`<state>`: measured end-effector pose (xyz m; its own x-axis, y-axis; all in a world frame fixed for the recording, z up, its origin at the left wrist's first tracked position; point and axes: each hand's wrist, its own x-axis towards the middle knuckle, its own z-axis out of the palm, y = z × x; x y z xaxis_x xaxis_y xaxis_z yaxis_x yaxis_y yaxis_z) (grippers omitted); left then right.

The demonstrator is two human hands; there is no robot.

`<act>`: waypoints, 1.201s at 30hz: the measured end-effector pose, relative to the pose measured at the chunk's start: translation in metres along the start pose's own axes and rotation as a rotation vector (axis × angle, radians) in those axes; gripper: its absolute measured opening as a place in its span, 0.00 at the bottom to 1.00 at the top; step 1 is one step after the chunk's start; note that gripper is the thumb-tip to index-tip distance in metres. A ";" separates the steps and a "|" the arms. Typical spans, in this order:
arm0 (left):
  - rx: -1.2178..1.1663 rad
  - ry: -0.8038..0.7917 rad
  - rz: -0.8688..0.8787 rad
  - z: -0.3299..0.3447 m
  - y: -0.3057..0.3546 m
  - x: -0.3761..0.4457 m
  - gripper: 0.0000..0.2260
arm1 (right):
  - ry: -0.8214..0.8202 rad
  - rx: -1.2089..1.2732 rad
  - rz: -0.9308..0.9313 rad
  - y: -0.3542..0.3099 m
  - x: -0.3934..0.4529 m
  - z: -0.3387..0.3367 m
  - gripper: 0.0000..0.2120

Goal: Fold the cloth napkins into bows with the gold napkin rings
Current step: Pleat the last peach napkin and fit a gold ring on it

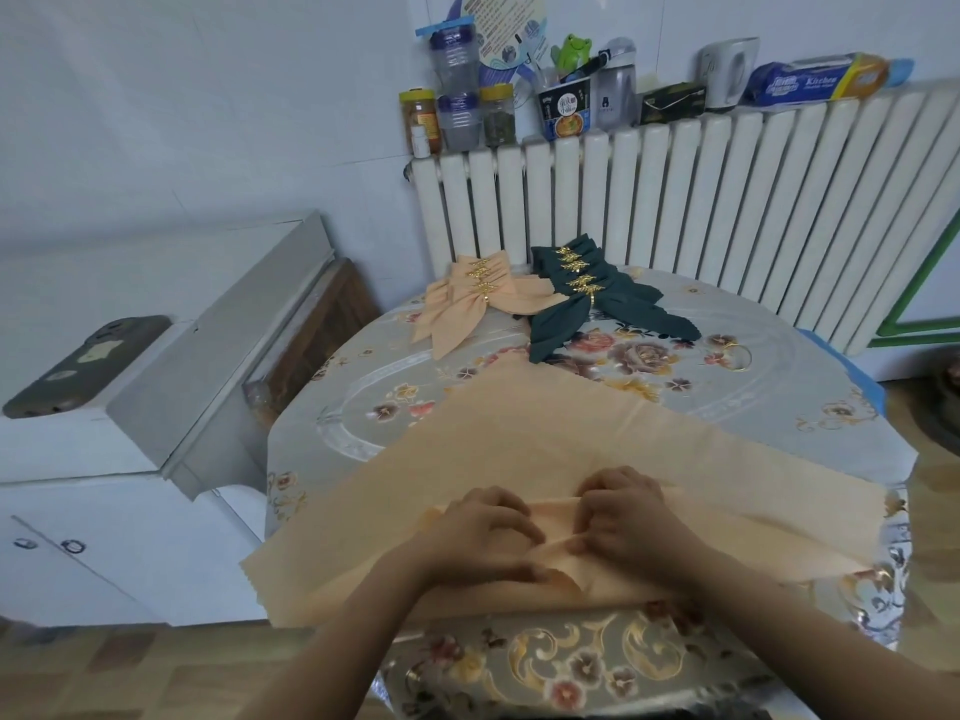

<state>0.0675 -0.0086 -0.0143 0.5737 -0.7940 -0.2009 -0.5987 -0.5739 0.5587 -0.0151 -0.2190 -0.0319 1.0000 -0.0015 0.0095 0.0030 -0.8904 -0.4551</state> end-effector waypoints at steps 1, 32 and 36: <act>0.012 -0.049 -0.006 -0.004 0.000 0.001 0.19 | 0.015 -0.012 -0.015 0.002 0.003 0.002 0.07; 0.048 0.586 -0.514 -0.069 -0.083 0.199 0.17 | 0.308 -0.181 0.406 0.063 0.199 -0.010 0.13; -0.095 0.412 -0.596 -0.084 -0.087 0.209 0.21 | 0.221 -0.147 0.456 0.066 0.212 -0.012 0.13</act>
<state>0.2863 -0.1077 -0.0371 0.9621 -0.2013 -0.1839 -0.0784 -0.8503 0.5204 0.1967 -0.2837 -0.0494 0.8732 -0.4860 0.0346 -0.4496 -0.8311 -0.3274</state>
